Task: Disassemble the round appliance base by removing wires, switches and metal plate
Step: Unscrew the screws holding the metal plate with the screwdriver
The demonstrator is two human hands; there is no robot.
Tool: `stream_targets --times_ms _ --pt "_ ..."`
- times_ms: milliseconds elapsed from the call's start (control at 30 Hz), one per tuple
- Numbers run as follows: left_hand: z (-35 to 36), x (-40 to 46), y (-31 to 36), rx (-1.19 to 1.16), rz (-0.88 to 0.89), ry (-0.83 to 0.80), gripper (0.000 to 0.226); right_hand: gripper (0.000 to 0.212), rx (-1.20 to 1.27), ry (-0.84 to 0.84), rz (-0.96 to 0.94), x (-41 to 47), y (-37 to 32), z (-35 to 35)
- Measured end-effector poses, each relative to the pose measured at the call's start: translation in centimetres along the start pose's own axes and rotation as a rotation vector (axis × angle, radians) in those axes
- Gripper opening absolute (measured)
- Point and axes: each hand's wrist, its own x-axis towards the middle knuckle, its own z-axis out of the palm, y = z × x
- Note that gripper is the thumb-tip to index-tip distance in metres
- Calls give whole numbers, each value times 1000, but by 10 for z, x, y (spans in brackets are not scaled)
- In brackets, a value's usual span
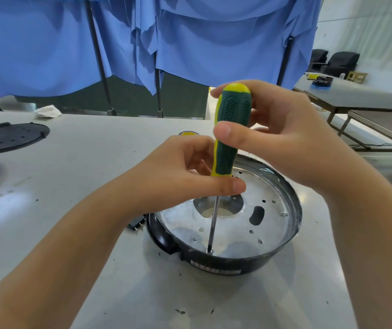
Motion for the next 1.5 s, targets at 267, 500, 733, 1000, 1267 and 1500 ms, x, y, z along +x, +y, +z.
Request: stream_targets --times_ms 267,500,733,1000,1267,1500 --pt "-6 -1 -1 8 -51 -86 34 43 155 -74 38 0 0 -6" --pt "-1 0 0 48 -13 17 54 37 -5 -7 -13 1 1 -1" --pt "-7 -1 0 -22 -18 -19 34 49 184 -59 27 0 0 -6" --pt "-7 1 -3 -26 -36 72 39 50 129 -81 74 1 2 -3" --pt "-13 3 -5 -113 26 102 36 44 51 -62 96 1 3 -5" --pt "-25 6 -13 -205 38 152 26 21 -180 -75 170 3 17 -6"
